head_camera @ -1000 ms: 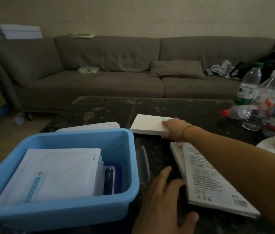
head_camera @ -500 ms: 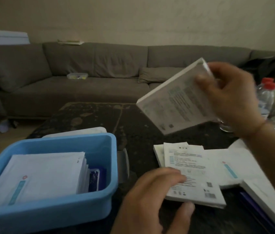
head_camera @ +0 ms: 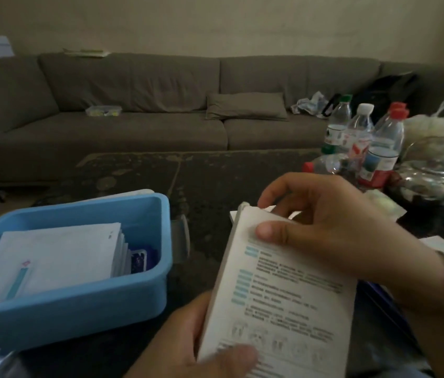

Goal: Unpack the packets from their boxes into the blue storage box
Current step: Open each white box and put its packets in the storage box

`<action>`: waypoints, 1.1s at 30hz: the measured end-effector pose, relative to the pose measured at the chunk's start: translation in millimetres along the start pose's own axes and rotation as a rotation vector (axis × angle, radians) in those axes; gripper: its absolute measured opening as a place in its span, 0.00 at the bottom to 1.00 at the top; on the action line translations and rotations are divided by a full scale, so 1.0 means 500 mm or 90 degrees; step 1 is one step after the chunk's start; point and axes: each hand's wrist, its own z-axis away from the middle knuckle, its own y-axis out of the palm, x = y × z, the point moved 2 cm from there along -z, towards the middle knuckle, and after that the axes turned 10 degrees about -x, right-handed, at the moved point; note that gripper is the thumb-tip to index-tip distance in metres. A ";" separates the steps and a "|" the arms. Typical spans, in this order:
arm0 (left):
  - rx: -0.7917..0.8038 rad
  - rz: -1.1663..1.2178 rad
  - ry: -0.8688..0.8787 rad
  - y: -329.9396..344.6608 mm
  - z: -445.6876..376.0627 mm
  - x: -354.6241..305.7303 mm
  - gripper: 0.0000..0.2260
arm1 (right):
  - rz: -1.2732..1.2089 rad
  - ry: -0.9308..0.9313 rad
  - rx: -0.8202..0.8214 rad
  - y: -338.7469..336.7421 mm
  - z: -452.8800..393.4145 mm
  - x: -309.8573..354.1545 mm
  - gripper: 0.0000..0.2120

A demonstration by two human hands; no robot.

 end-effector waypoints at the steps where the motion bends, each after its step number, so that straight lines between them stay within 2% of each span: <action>1: 0.038 0.028 -0.015 0.003 0.003 0.002 0.20 | 0.001 -0.024 -0.091 0.003 0.009 -0.001 0.16; 3: 0.033 0.119 -0.020 0.003 0.012 0.010 0.20 | -0.020 -0.056 -0.336 -0.004 0.040 -0.016 0.16; 4: 0.024 0.168 -0.018 -0.004 0.011 0.021 0.19 | -0.074 -0.041 -0.411 -0.002 0.061 -0.024 0.17; 5: 0.018 0.198 -0.012 -0.009 0.012 0.027 0.21 | -0.165 0.003 -0.422 0.004 0.082 -0.030 0.22; 7: 0.000 0.223 0.003 -0.016 0.020 0.029 0.28 | -0.386 0.137 -0.278 0.039 0.118 -0.038 0.34; 8: -0.015 0.225 0.015 -0.014 0.027 0.025 0.30 | -0.466 0.221 -0.179 0.061 0.134 -0.036 0.35; 10: -0.066 0.215 0.031 -0.009 0.038 0.011 0.28 | -0.567 0.300 -0.065 0.089 0.158 -0.020 0.27; 12: -0.159 0.087 0.090 -0.003 0.046 -0.005 0.25 | -0.602 0.306 -0.078 0.088 0.167 -0.015 0.20; 14: -0.253 -0.158 0.223 -0.007 0.056 -0.037 0.30 | -0.635 0.305 -0.090 0.083 0.167 -0.012 0.18; 15: -0.311 -0.291 0.340 -0.013 0.057 -0.047 0.32 | -0.639 0.307 -0.095 0.081 0.168 -0.013 0.17; 17: -0.437 -0.485 0.598 -0.025 0.062 -0.045 0.28 | -0.629 0.308 -0.082 0.083 0.171 -0.021 0.17; 18: -0.463 -0.531 0.706 -0.021 0.068 -0.038 0.25 | -0.618 0.310 -0.065 0.087 0.173 -0.024 0.16; 19: -0.461 -0.544 0.761 -0.016 0.069 -0.030 0.21 | -0.618 0.312 -0.046 0.092 0.176 -0.026 0.16; 20: -0.452 -0.527 0.769 -0.012 0.068 -0.031 0.18 | -0.628 0.311 -0.024 0.097 0.177 -0.026 0.17; 23: -0.423 -0.465 0.687 -0.016 0.051 -0.033 0.15 | -0.657 0.296 0.024 0.112 0.179 -0.023 0.26; 27: -0.404 -0.427 0.618 -0.025 0.040 -0.034 0.15 | -0.662 0.293 0.046 0.116 0.177 -0.032 0.27; 33: -0.374 -0.445 0.618 -0.035 0.029 -0.035 0.12 | -0.654 0.299 0.073 0.119 0.174 -0.040 0.27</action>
